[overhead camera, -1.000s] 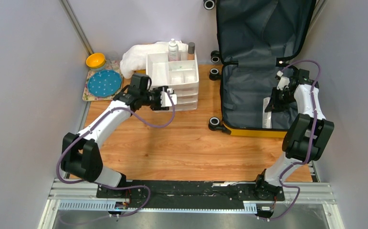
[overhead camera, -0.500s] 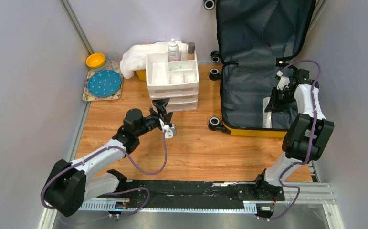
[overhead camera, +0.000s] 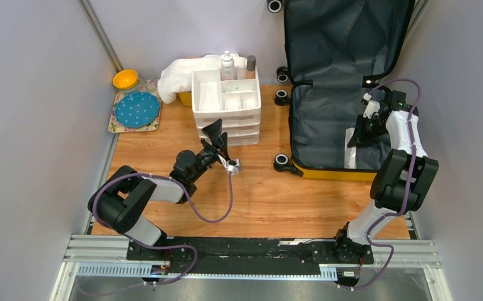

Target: Open, take out, and arrange the luggage

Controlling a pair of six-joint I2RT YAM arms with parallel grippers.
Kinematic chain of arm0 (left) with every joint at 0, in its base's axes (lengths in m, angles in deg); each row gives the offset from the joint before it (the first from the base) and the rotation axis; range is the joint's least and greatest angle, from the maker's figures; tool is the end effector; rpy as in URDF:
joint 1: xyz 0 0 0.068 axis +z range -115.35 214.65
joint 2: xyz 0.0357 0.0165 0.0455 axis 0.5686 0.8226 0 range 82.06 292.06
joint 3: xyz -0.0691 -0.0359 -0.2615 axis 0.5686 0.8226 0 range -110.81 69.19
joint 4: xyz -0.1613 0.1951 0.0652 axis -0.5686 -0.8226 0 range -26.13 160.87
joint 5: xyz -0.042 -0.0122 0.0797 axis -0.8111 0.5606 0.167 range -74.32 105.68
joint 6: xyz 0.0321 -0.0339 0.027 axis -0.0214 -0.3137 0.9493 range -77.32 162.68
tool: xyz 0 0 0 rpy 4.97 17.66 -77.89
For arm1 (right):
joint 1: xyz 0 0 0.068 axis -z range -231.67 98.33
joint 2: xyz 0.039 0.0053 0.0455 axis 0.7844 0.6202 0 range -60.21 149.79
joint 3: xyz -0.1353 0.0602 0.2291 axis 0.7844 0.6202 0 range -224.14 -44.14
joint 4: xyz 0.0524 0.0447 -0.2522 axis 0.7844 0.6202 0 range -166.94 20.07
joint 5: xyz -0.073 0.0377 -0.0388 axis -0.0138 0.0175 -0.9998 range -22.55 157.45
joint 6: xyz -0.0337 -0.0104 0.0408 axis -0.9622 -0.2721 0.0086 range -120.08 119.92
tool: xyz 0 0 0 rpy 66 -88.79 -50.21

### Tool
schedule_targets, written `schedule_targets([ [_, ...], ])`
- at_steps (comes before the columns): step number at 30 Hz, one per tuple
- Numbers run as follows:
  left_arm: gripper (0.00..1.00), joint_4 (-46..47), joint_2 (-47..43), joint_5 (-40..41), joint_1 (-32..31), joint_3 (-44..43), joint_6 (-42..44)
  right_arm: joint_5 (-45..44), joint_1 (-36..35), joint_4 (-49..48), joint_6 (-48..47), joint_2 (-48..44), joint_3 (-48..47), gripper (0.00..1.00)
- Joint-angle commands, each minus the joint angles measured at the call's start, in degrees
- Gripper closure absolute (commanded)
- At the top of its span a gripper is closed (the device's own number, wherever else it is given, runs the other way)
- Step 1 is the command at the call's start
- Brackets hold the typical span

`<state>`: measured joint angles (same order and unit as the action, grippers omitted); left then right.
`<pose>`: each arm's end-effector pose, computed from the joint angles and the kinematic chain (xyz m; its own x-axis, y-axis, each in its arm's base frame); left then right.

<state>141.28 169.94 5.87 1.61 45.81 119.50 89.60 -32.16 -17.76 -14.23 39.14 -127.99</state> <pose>0.2299 -0.1569 0.1933 0.6811 0.7015 -0.2098 0.0707 0.2221 0.9724 0.3280 -0.1019 0.2632 -0.9341 0.0906 -0.3452 -0.0135 0.9576 0.2878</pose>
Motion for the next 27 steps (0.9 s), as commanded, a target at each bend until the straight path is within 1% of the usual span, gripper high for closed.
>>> schedule_targets([
  [1,0.19,25.0,1.4,1.4,-0.4,-2.5,4.0,-0.3,-0.2,2.2,-0.1,-1.4,-0.2,1.00],
  [5,0.19,25.0,3.6,3.4,-0.1,-5.5,5.4,-0.3,-0.2,2.3,0.1,-1.0,-0.4,1.00],
  [10,0.19,25.1,6.2,2.1,1.4,-7.6,6.4,0.0,-0.2,2.5,0.4,-0.4,-1.2,1.00],
  [14,0.19,25.1,7.5,1.5,1.4,-9.1,7.0,0.0,-0.2,2.5,0.6,0.0,-1.6,1.00],
  [24,0.18,25.1,7.5,-1.8,1.4,-5.5,5.5,-0.4,-0.2,2.6,0.4,0.1,-1.7,1.00],
  [27,0.18,25.1,7.6,-1.3,1.5,-5.0,5.7,-0.4,-0.2,2.6,0.4,0.3,-1.6,1.00],
])
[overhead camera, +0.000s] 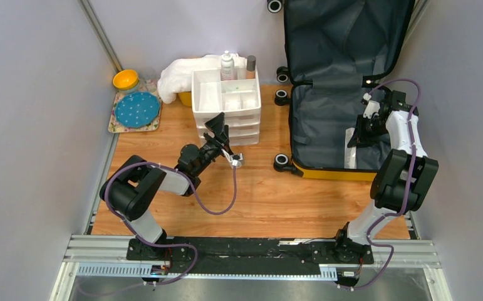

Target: Open, take out, and arrange the luggage

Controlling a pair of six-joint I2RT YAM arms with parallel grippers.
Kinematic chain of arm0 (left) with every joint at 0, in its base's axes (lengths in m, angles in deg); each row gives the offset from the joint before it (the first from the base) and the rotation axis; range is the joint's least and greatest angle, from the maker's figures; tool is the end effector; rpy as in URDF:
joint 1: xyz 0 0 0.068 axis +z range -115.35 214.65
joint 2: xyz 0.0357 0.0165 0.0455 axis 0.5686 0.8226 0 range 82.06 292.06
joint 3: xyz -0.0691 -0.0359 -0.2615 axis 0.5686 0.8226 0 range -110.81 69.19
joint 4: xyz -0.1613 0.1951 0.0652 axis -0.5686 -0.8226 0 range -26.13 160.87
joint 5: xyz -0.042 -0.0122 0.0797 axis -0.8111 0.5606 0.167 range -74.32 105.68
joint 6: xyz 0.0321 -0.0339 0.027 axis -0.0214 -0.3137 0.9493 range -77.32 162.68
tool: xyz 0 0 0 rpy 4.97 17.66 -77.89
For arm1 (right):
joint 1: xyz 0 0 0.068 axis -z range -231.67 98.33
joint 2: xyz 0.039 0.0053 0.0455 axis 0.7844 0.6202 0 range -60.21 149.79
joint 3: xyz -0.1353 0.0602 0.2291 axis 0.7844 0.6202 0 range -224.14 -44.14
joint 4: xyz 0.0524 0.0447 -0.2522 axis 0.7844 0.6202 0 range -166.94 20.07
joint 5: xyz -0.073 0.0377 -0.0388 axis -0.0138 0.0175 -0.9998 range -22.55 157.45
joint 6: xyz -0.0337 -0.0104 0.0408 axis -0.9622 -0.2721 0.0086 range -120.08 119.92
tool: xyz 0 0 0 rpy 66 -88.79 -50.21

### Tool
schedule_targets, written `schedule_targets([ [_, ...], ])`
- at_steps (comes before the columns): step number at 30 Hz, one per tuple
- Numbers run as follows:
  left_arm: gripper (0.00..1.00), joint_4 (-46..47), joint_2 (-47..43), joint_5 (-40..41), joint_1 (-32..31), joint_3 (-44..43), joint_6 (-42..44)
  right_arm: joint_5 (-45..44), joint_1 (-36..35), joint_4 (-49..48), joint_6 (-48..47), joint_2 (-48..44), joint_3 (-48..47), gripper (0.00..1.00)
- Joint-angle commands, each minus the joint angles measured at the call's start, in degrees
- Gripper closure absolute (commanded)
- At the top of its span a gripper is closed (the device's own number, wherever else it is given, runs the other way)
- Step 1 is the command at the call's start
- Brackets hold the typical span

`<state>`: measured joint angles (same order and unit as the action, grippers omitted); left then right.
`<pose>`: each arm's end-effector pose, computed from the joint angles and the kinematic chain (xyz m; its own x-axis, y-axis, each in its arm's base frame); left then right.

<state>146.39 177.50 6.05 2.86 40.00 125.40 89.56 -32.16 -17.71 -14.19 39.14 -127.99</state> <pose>0.2570 -0.1665 0.1939 0.6718 0.7342 -0.0984 -0.0524 0.1795 0.9824 0.3280 -0.1019 0.2632 -0.9345 0.0913 -0.3441 -0.0124 0.9576 0.2877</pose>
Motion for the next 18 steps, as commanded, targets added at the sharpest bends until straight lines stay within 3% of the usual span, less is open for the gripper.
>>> schedule_targets([
  [1,0.18,20.0,0.3,-1.3,0.3,0.7,0.0,-0.3,-0.2,2.6,0.4,0.2,-1.7,1.00],
  [18,0.18,20.2,6.7,1.3,0.8,-8.6,6.5,-0.2,-0.2,3.0,0.2,0.8,-2.1,1.00],
])
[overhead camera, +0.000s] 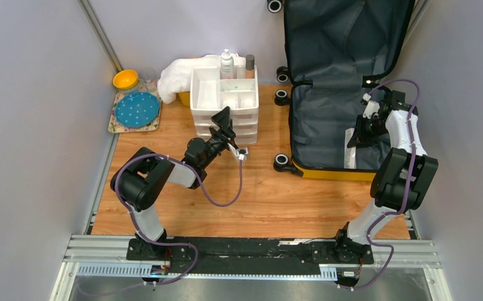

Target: Open, take out, and arrange the luggage

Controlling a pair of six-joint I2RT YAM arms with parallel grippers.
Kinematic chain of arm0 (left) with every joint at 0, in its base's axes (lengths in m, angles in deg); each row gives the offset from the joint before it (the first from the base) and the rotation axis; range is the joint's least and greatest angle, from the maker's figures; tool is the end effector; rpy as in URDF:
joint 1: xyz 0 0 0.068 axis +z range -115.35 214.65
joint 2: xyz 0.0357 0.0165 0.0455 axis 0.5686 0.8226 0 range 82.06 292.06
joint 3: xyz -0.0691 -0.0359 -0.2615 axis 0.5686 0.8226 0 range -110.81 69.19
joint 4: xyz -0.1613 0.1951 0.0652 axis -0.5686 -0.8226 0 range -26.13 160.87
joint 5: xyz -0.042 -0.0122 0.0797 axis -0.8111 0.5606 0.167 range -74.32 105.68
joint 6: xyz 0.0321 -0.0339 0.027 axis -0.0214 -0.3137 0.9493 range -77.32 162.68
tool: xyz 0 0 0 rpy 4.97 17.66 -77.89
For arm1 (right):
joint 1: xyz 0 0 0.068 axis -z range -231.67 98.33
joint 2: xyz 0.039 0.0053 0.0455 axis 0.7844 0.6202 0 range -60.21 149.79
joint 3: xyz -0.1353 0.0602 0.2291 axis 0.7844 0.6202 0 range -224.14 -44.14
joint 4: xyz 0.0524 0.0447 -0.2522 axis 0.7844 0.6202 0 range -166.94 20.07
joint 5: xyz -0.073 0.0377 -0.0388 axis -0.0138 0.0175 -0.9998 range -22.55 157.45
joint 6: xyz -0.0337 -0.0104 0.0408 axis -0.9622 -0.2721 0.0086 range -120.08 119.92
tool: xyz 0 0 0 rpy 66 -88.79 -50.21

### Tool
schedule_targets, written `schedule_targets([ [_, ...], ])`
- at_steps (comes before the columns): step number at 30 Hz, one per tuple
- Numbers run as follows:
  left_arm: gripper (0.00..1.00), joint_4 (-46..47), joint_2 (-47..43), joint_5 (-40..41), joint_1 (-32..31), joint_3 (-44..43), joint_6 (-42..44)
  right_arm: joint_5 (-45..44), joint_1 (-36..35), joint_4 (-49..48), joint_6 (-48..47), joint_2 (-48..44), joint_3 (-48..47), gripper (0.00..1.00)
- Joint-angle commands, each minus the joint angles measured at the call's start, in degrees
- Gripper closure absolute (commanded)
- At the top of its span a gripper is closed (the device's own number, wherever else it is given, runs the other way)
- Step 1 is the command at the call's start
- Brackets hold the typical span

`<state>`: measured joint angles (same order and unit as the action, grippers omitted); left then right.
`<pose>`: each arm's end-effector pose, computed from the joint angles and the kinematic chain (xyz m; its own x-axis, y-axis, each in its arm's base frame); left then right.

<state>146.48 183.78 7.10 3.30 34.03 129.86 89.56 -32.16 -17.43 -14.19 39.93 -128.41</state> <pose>0.2823 -0.1783 0.1884 0.6461 0.7628 -0.0252 -0.1028 0.1197 0.9875 0.3302 -0.1027 0.2606 -0.9381 0.0926 -0.3337 -0.0093 0.9565 0.2915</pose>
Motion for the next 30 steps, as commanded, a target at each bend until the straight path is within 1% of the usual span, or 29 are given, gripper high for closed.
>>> schedule_targets([
  [1,0.18,20.1,0.4,0.1,0.2,-2.9,2.3,-0.1,-0.2,2.7,0.3,0.1,-1.6,1.00],
  [9,0.18,20.1,0.4,-1.6,0.2,-4.7,4.2,0.0,-0.2,2.8,0.1,0.3,-1.9,1.00],
  [12,0.17,20.1,-0.7,-4.4,0.2,-2.9,5.5,0.0,-0.2,2.9,-0.3,0.3,-1.7,1.00],
  [23,0.17,20.1,-4.6,-6.1,-2.6,1.7,9.4,0.1,-0.2,3.1,-1.5,-0.2,-0.8,1.00],
  [30,0.16,20.1,-6.7,-5.7,-4.7,4.0,11.3,0.3,-0.1,3.2,-2.6,-1.0,0.5,1.00],
])
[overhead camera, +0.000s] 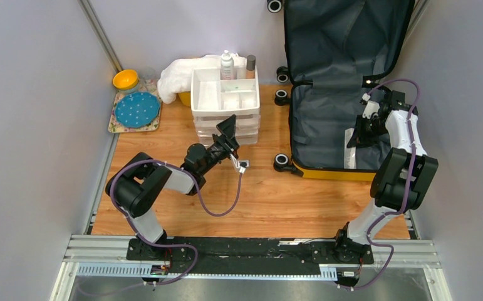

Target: Open, take out, and arrange the luggage

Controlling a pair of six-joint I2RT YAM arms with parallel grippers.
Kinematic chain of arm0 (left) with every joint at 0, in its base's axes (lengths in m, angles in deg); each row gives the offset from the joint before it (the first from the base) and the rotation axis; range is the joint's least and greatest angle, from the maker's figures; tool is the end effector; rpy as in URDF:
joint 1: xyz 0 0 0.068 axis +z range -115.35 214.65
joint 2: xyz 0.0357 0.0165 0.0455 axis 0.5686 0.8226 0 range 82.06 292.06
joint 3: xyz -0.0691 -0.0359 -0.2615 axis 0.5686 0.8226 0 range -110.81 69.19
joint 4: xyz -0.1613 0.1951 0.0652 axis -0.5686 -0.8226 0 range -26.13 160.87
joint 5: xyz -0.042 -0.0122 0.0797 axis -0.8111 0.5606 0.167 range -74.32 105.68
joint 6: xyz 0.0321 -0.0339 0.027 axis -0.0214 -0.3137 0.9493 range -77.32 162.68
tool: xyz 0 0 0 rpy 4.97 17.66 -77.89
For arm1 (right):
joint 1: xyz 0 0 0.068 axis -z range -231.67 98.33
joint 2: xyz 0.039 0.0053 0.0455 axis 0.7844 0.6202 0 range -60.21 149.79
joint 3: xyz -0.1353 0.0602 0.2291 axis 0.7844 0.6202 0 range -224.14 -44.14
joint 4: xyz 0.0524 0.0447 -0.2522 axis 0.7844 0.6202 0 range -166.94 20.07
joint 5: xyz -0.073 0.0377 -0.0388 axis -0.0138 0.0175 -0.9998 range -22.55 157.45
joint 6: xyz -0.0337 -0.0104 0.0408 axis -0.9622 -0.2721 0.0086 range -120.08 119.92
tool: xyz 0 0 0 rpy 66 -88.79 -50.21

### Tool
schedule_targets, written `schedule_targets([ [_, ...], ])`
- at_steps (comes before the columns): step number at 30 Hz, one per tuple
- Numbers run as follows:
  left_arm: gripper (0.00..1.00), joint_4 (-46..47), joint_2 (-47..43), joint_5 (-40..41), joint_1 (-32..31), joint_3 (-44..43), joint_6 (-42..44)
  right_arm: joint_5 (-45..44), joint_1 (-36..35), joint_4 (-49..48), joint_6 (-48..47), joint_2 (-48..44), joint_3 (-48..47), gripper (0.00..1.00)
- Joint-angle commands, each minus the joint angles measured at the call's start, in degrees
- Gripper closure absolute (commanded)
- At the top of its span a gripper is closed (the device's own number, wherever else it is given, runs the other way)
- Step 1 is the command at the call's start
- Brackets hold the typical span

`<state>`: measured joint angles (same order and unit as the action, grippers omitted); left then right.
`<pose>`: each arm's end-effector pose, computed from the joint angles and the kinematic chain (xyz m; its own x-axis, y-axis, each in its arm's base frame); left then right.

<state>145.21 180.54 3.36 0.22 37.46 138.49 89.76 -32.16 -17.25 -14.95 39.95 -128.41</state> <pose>0.2583 -0.1864 0.1877 0.7121 0.6903 0.1283 -0.1821 0.0050 0.9833 0.3300 -0.1025 0.2604 -0.9387 0.0805 -0.3352 -0.0219 0.9564 0.2912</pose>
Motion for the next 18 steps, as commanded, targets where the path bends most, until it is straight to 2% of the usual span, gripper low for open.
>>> schedule_targets([
  [1,0.16,21.4,-4.1,-1.9,-1.9,0.8,2.7,0.1,-0.1,3.0,-2.0,-1.2,0.6,1.00],
  [10,0.16,21.3,-6.1,-2.8,-3.8,6.2,3.2,0.5,0.3,3.1,-2.4,-1.5,0.6,1.00],
  [18,0.11,21.1,-7.6,-4.3,-4.1,14.4,1.5,1.3,0.4,3.5,-2.4,-2.0,0.3,1.00],
])
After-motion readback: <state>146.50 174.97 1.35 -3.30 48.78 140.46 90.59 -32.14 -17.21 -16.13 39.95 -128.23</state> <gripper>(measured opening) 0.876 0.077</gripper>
